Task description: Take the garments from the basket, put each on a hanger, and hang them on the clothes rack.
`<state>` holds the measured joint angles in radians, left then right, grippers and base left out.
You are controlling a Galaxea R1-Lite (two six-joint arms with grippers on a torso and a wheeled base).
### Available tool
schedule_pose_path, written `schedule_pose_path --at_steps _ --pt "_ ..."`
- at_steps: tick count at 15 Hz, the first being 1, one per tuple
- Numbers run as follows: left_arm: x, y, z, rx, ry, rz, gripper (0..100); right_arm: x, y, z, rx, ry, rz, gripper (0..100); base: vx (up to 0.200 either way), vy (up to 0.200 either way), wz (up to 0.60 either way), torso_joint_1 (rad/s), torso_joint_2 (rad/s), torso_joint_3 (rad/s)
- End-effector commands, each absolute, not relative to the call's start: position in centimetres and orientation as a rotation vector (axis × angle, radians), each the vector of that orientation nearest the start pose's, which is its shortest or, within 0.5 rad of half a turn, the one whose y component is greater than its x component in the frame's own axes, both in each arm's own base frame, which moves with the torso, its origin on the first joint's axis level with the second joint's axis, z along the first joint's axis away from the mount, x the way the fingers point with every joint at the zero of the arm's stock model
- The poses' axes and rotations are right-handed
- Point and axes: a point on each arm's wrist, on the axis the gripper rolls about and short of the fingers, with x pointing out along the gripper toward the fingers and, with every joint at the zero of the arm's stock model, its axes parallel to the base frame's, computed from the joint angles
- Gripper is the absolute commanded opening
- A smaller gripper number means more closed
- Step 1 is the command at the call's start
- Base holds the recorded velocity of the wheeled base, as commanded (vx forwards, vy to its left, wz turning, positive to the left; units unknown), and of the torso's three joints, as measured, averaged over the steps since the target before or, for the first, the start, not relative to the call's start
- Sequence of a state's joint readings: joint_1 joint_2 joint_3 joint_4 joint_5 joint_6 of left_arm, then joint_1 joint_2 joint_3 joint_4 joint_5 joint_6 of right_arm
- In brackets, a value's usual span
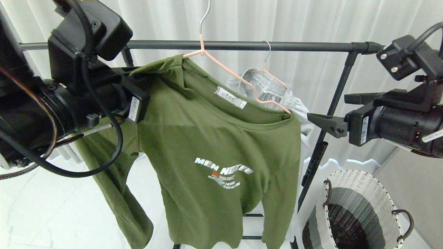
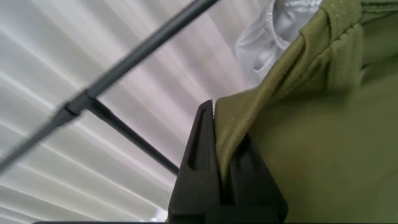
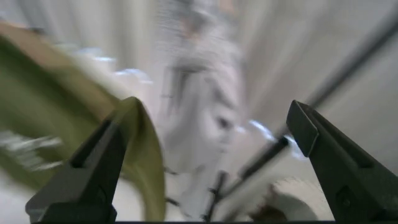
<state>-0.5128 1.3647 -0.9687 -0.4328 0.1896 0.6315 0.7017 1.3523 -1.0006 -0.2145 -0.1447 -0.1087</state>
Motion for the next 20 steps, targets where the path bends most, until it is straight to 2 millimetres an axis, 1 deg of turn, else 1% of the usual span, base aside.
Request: schedule_pose_path --at_steps 1,3,5,8,9,12,15,17,18,20 --pt "20.3 -11.1 29.5 0.591 -0.121 -0.314 0 16.1 13.5 31.7 -0.133 0.032 0.62 100 0.0 0.0 0.0 0.0 0.0 0.0" --pt "20.1 -11.3 29.6 0.579 -0.134 -0.346 0 16.5 14.2 32.9 -0.131 0.028 0.695 100 0.0 0.0 0.0 0.0 0.0 0.0" --pt "19.8 -11.3 29.7 0.576 -0.166 -0.424 0 17.1 15.1 33.5 -0.149 0.063 0.784 100 0.0 0.0 0.0 0.0 0.0 0.0" --pt "19.6 -11.5 29.9 0.572 -0.197 -0.501 0 18.2 16.5 33.9 -0.205 0.1 0.908 100 0.0 0.0 0.0 0.0 0.0 0.0" --pt "19.6 -11.5 29.9 0.571 -0.2 -0.51 0 18.5 16.7 34.0 -0.21 0.105 0.92 100 0.0 0.0 0.0 0.0 0.0 0.0" --pt "19.3 -11.7 30.0 0.567 -0.236 -0.562 0 19.6 18.5 34.5 -0.235 0.142 0.99 100 0.0 0.0 0.0 0.0 0.0 0.0" --pt "19.2 -11.9 30.0 0.567 -0.25 -0.57 0 20.7 19.7 34.3 -0.27 0.159 1.006 100 0.0 0.0 0.0 0.0 0.0 0.0" --pt "19.0 -12.2 29.9 0.565 -0.253 -0.586 0 21.0 20.1 34.1 -0.272 0.166 1.008 100 0.0 0.0 0.0 0.0 0.0 0.0" --pt "18.8 -12.4 29.9 0.564 -0.256 -0.598 0 21.0 20.4 34.0 -0.276 0.171 1.017 100 0.0 0.0 0.0 0.0 0.0 0.0" --pt "18.8 -12.5 29.8 0.565 -0.253 -0.604 0 20.2 21.1 33.6 -0.29 0.204 1.053 100 0.0 0.0 0.0 0.0 0.0 0.0"
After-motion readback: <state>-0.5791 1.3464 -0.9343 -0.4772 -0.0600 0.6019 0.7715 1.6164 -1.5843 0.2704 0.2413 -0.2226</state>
